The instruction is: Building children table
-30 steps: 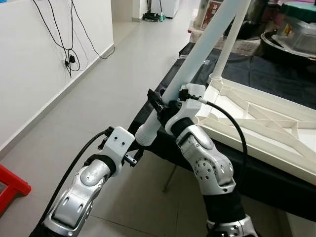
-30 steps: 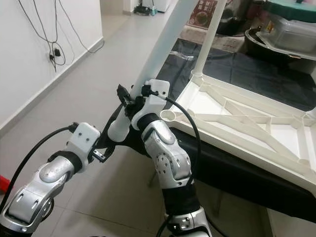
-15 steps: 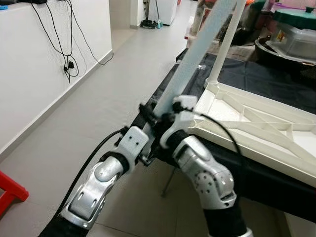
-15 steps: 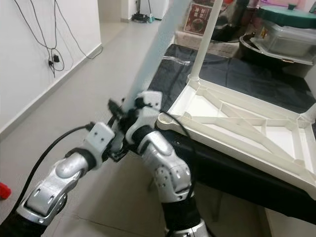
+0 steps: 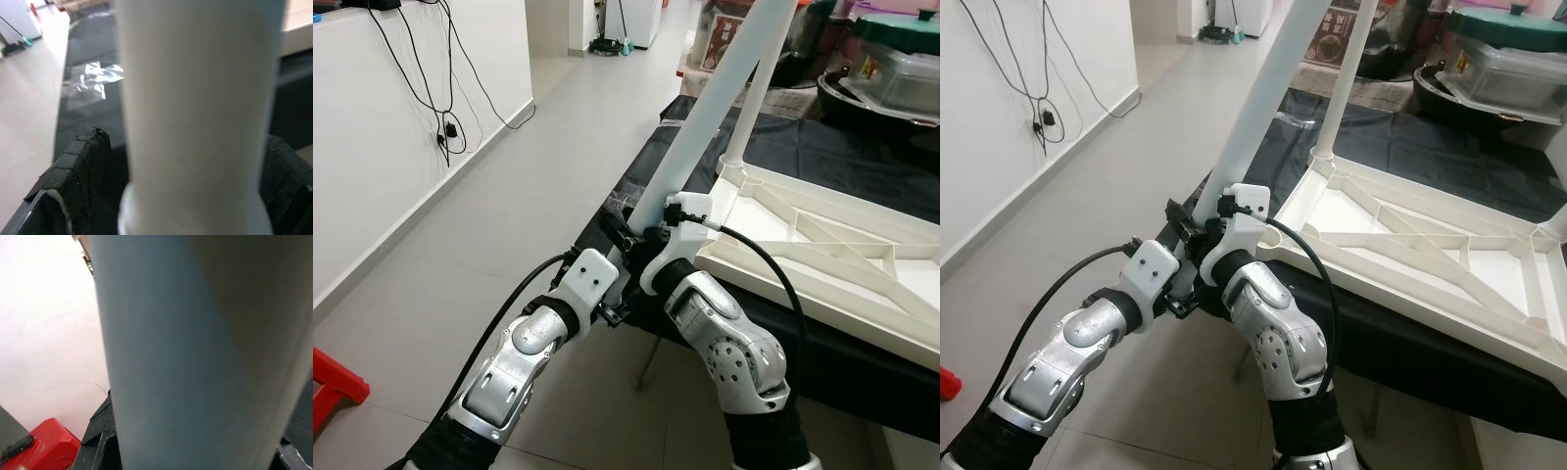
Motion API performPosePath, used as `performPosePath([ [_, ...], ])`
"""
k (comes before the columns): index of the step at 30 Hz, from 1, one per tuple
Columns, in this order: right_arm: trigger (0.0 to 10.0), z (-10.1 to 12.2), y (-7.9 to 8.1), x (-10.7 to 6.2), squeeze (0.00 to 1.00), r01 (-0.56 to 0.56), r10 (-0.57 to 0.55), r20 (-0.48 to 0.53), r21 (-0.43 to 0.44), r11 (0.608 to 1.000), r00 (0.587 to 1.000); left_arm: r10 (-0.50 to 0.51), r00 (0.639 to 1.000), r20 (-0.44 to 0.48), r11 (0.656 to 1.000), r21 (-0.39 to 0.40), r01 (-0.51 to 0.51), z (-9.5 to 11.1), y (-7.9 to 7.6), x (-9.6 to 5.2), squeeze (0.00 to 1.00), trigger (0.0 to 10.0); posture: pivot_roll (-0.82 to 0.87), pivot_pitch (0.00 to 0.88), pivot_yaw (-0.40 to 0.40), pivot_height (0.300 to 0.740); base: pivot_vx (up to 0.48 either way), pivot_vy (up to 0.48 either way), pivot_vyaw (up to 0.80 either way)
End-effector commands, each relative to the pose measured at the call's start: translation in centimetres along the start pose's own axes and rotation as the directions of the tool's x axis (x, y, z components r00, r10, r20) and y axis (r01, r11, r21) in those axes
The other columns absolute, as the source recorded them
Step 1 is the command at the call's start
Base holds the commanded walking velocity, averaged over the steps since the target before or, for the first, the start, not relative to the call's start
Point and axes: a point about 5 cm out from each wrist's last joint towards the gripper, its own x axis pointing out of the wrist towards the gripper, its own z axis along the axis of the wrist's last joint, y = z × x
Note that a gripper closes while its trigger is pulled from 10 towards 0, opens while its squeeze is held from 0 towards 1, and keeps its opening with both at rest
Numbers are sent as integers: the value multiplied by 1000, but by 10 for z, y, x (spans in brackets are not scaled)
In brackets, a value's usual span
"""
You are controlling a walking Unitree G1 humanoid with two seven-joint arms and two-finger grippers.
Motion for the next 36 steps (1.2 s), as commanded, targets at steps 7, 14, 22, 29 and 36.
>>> performPosePath([
  [7,10000,2,7,0,0,-38,38,4,7,999,999,-59,995,-77,998,-20,58,-16,-12,2,0,10000,218,75,-91,740,0,0,0],
  [14,10000,3,8,0,0,-41,41,4,4,999,999,-45,997,-69,999,-14,44,-16,-10,5,0,0,214,76,-90,740,0,0,0],
  [22,10000,0,8,-1,0,-49,49,-5,-15,999,999,-38,997,-61,999,-6,37,-15,-7,5,0,0,213,75,-93,740,0,0,0],
  [29,10000,1,2,-1,1000,-64,65,10,-75,995,998,-25,997,-68,1000,2,25,-19,-1,-2,0,10000,212,80,-93,740,0,0,0],
  [36,10000,5,-6,-1,0,-178,178,-13,-62,982,984,-125,991,-50,991,-54,122,-20,4,-22,0,10000,211,83,-95,740,0,0,0],
])
